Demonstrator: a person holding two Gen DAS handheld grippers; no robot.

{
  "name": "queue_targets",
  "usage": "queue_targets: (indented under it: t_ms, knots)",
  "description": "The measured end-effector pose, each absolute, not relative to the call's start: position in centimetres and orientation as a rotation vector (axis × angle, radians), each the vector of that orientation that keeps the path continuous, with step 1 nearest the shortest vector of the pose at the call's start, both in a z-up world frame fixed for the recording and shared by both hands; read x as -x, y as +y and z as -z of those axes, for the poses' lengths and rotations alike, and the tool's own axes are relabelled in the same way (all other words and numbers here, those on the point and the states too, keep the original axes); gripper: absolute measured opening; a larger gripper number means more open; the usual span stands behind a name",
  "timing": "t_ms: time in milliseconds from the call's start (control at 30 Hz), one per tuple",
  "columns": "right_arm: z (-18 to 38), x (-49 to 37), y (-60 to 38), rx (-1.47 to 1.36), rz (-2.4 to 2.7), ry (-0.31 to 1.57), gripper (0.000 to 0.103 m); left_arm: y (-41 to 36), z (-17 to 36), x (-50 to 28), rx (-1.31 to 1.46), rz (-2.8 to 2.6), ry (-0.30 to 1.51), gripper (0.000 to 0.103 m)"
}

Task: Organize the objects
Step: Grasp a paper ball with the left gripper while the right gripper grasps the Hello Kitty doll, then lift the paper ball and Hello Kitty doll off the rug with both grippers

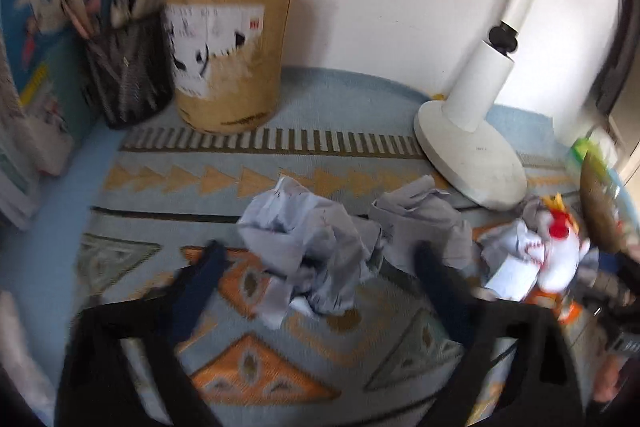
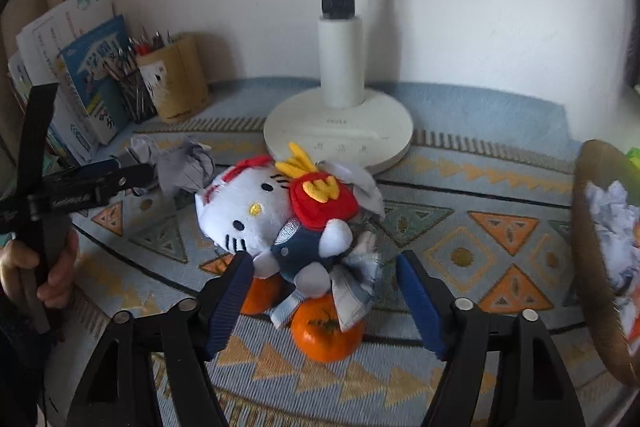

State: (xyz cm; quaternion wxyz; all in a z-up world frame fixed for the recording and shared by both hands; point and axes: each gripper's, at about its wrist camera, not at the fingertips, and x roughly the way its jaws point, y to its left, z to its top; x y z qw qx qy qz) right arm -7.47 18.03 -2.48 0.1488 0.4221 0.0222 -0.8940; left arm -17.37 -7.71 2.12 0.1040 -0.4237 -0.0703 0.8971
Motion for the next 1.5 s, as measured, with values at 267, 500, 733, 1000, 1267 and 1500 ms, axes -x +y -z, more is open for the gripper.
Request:
queue_targets:
  t_ms: [267, 500, 733, 1000, 1267, 1500]
  knots:
    - [0.9, 6.4, 18.2, -1.128, 2.604, -0.011, 0.028, -7.8, -4.7, 15.1, 1.127, -2.732, -0.182, 0.049]
    - [-5.4, 0.1, 20.5, -0.929, 2.673, -0.188, 0.028, -6.7, -9.5, 8.3, 0.966, -2.761, -0.191, 0.049]
    - [-2.2, -8.1, 21.7, -1.077, 2.779, -0.196, 0.028, -3.5, -7.6, 0.8, 0.959, -2.762, -0.233, 0.049]
    - [1.9, -10.3, 22.0, -1.202, 2.760, -0.184, 0.030, -0.5, -3.4, 0.0, 1.085, -2.767, -0.140, 0.049]
    - [2.3, -10.8, 22.7, -1.213, 2.743, -0.243, 0.039, -2.0, -3.1, -0.2, 1.076, -2.740, -0.275, 0.049]
    - [2.8, -10.9, 22.7, -1.231, 2.728, -0.243, 0.052, -2.0, -3.2, -0.5, 1.052, -2.736, -0.291, 0.049]
